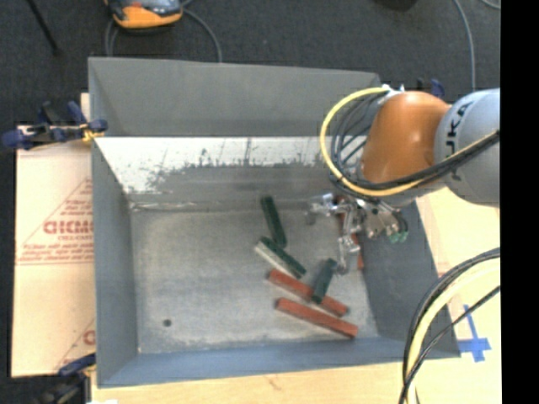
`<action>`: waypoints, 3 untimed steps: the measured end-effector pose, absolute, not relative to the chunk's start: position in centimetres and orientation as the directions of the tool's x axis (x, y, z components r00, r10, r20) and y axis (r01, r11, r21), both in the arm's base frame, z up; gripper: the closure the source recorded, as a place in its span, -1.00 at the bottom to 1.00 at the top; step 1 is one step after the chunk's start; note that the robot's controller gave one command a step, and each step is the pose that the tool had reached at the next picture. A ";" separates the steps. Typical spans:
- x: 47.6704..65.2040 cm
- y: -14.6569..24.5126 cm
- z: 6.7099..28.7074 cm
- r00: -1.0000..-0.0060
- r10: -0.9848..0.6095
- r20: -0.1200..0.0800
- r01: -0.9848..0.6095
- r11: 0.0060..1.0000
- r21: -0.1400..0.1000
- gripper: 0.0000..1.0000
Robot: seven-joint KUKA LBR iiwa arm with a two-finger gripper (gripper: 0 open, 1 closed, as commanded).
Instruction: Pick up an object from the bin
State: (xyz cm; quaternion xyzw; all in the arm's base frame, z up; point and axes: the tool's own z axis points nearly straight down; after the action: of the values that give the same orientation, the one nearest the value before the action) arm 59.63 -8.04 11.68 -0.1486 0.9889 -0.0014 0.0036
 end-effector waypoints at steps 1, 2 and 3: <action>56.8 -4.8 8.9 -0.954 -0.301 -0.003 -0.301 0.954 -0.001 -1.00; 56.2 -7.8 7.9 -0.903 -0.430 -0.004 -0.430 0.903 -0.001 -1.00; 54.6 0.4 8.1 -0.979 -0.204 -0.002 -0.204 0.979 0.001 1.00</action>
Offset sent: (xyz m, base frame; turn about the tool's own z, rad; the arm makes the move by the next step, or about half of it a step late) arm -0.0404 -0.0307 -0.0468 -0.2251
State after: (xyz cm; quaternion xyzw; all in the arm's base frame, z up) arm 54.58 0.37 8.06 -0.1025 0.9947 0.0004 0.0007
